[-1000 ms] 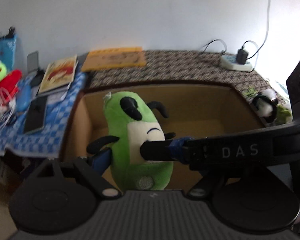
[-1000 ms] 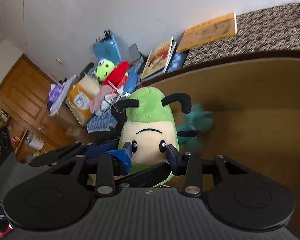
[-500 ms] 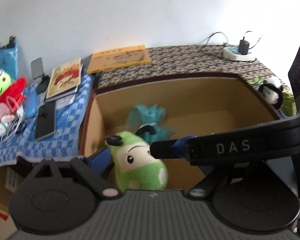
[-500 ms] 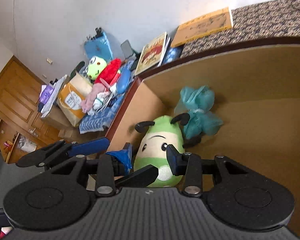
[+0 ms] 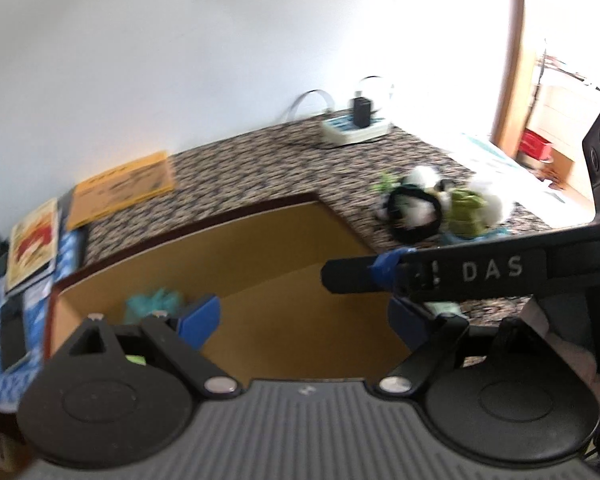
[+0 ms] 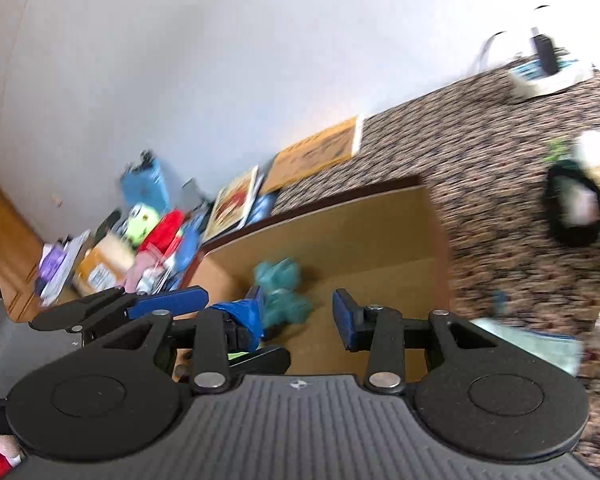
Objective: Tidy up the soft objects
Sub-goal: 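Grasp the clear plastic bag with pink item using the right gripper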
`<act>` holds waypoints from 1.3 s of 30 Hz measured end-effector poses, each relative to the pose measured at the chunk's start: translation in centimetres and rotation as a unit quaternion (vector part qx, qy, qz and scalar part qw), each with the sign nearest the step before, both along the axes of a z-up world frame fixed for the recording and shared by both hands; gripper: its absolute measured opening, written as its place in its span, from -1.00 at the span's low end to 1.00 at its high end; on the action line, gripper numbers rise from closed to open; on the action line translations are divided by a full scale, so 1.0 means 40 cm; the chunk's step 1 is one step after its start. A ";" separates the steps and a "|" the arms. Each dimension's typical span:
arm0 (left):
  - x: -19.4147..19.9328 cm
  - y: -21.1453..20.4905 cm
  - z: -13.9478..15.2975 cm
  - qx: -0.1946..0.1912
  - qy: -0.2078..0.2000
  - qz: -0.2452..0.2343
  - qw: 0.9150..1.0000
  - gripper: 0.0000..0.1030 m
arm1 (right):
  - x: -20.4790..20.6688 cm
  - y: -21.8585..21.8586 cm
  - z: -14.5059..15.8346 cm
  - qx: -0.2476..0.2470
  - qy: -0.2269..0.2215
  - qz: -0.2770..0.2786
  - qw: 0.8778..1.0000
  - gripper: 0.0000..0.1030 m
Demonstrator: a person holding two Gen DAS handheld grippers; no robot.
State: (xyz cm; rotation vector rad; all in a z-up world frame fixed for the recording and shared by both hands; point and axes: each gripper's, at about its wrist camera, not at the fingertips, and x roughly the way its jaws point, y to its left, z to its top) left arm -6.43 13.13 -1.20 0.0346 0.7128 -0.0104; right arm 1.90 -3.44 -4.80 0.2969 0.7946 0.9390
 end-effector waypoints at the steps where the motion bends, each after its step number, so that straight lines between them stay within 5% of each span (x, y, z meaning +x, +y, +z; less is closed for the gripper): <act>1: 0.007 -0.021 0.005 0.000 -0.003 -0.009 1.000 0.74 | 0.005 -0.031 0.003 0.003 -0.002 -0.011 1.000 -0.56; 12: 0.105 -0.288 0.000 -0.011 -0.005 -0.120 0.993 0.78 | 0.087 -0.316 -0.011 -0.002 0.010 -0.111 0.994 -0.56; 17: 0.190 -0.382 -0.074 -0.047 0.037 -0.151 0.987 0.79 | 0.148 -0.432 -0.057 -0.022 0.042 -0.158 0.986 -0.55; 27: 0.347 -0.461 -0.236 -0.095 0.122 -0.110 0.982 0.79 | 0.261 -0.530 -0.153 -0.076 0.088 -0.154 0.981 -0.55; 39: 0.442 -0.476 -0.314 -0.105 0.168 -0.082 0.977 0.76 | 0.376 -0.500 -0.251 -0.091 0.162 -0.117 0.975 -0.55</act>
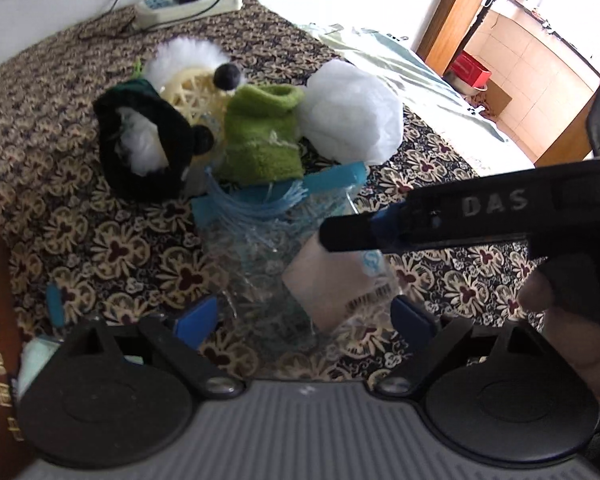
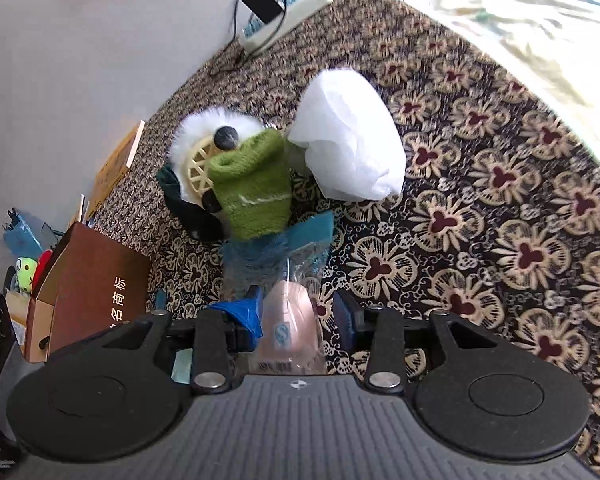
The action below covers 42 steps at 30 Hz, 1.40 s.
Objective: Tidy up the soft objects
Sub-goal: 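Grasp the clear plastic bag with pink item using the right gripper, then carry the plastic bag into the box and open the right gripper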
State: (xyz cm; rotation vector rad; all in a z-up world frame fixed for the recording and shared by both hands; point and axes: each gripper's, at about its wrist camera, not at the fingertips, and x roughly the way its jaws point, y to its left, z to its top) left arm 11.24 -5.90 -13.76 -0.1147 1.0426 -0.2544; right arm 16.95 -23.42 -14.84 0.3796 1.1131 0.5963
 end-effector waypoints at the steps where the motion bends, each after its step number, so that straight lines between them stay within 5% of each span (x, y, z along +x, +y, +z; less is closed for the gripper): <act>1: 0.003 -0.001 -0.001 -0.002 0.001 0.000 1.000 0.73 | 0.004 0.001 -0.008 0.002 0.008 0.001 1.000 -0.55; 10: 0.017 -0.026 0.012 -0.037 -0.001 -0.038 0.999 0.03 | 0.000 -0.002 -0.015 -0.007 -0.003 0.029 1.000 -0.66; 19: -0.031 -0.050 0.026 -0.060 -0.002 -0.100 0.993 -0.02 | -0.054 -0.091 -0.013 0.016 0.036 -0.005 0.999 -0.72; 26: -0.090 -0.023 0.092 -0.077 -0.041 -0.114 0.990 -0.03 | -0.126 -0.090 0.061 0.019 -0.014 -0.009 1.000 -0.74; 34: -0.175 0.099 0.232 -0.080 -0.124 -0.067 0.987 -0.05 | -0.179 0.044 0.186 0.040 -0.105 0.042 0.993 -0.78; 42: -0.302 0.304 0.374 -0.065 -0.213 0.012 0.975 -0.04 | -0.218 0.231 0.303 0.113 -0.175 0.100 0.973 -0.78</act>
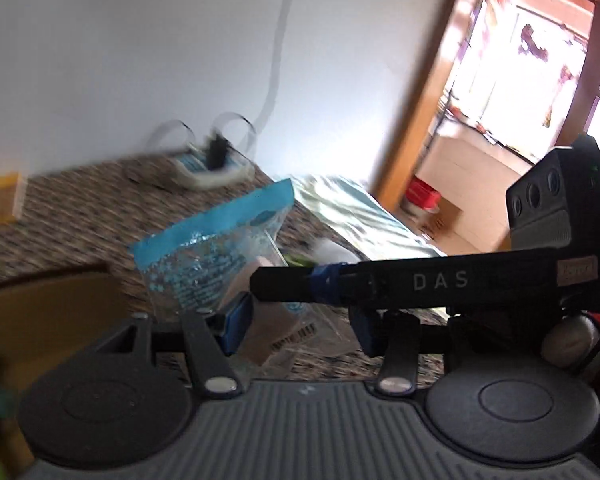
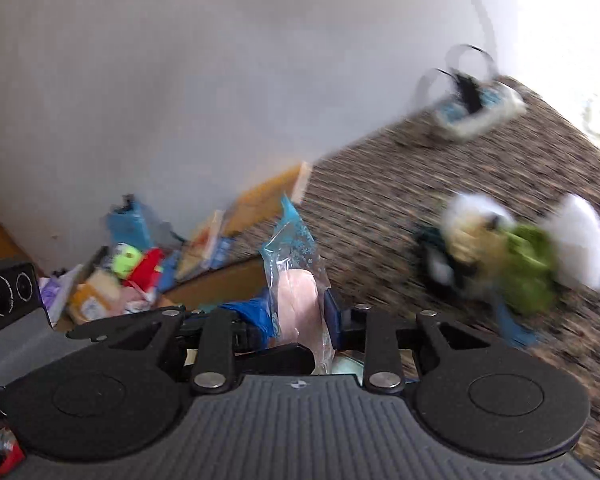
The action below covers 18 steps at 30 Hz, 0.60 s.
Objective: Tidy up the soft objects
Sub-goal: 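Carry the plastic bag into the box and open the right gripper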
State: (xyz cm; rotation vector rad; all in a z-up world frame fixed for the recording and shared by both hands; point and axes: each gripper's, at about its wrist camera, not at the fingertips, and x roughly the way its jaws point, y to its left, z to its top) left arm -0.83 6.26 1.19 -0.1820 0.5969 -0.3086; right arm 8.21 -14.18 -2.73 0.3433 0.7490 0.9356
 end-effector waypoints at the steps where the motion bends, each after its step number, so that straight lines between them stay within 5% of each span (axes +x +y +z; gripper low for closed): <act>1: -0.016 0.022 0.010 0.005 -0.006 0.010 1.000 -0.04 | -0.006 0.027 0.004 0.007 -0.005 0.006 1.000 -0.78; 5: -0.065 0.106 0.006 0.010 -0.005 0.042 0.999 -0.04 | -0.030 0.124 0.006 0.013 -0.007 0.035 0.999 -0.78; 18: -0.156 0.331 -0.141 0.010 0.085 0.109 0.990 -0.05 | -0.130 0.402 -0.104 -0.054 0.030 0.090 0.994 -0.77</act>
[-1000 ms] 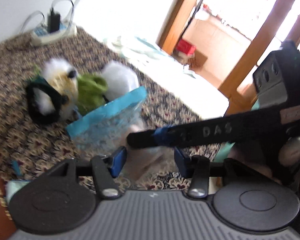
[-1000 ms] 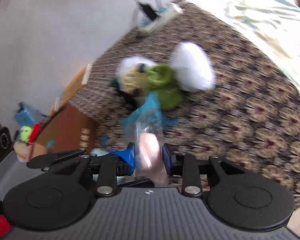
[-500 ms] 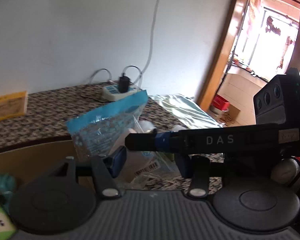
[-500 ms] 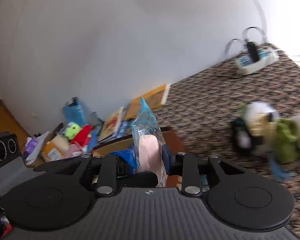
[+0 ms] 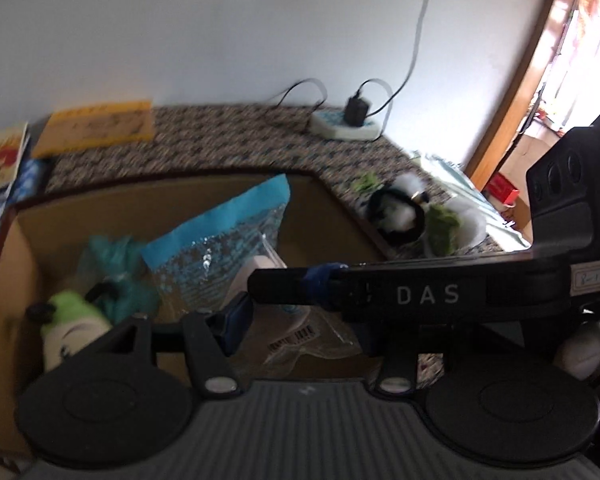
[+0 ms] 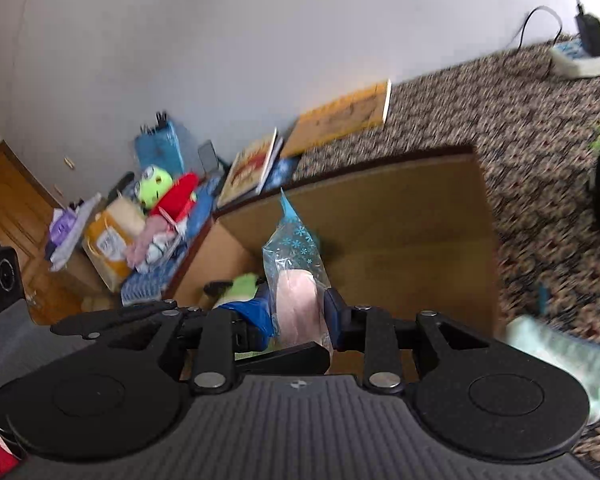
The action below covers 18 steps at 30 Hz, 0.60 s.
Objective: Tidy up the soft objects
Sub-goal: 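Carry the plastic bag into the box and open the right gripper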
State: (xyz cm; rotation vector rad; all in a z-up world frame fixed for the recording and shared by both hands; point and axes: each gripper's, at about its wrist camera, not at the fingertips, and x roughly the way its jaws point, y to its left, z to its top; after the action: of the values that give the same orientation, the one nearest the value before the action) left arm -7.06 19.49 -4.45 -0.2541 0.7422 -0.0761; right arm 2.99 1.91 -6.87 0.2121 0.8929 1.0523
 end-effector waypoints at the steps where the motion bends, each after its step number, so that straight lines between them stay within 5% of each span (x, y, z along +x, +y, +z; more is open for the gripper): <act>1: -0.008 0.011 -0.009 -0.002 0.006 0.003 1.000 -0.05 | -0.007 0.015 -0.008 -0.005 0.004 0.002 1.000 -0.77; 8: -0.039 0.071 -0.050 0.002 0.042 0.021 0.999 0.00 | -0.039 0.086 -0.047 -0.040 0.026 0.012 0.999 -0.68; 13: -0.062 0.093 -0.056 0.011 0.045 0.033 0.998 0.39 | -0.048 0.101 -0.052 -0.060 0.020 0.005 0.998 -0.66; 18: -0.069 0.097 -0.053 0.015 0.046 0.035 0.998 0.46 | -0.043 0.078 -0.051 -0.069 0.018 -0.008 0.997 -0.64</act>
State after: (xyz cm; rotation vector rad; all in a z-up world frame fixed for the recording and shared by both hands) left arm -9.82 23.36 -6.55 -0.2562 0.8237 0.0130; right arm 1.26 5.02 -8.91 0.1219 0.9912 0.9698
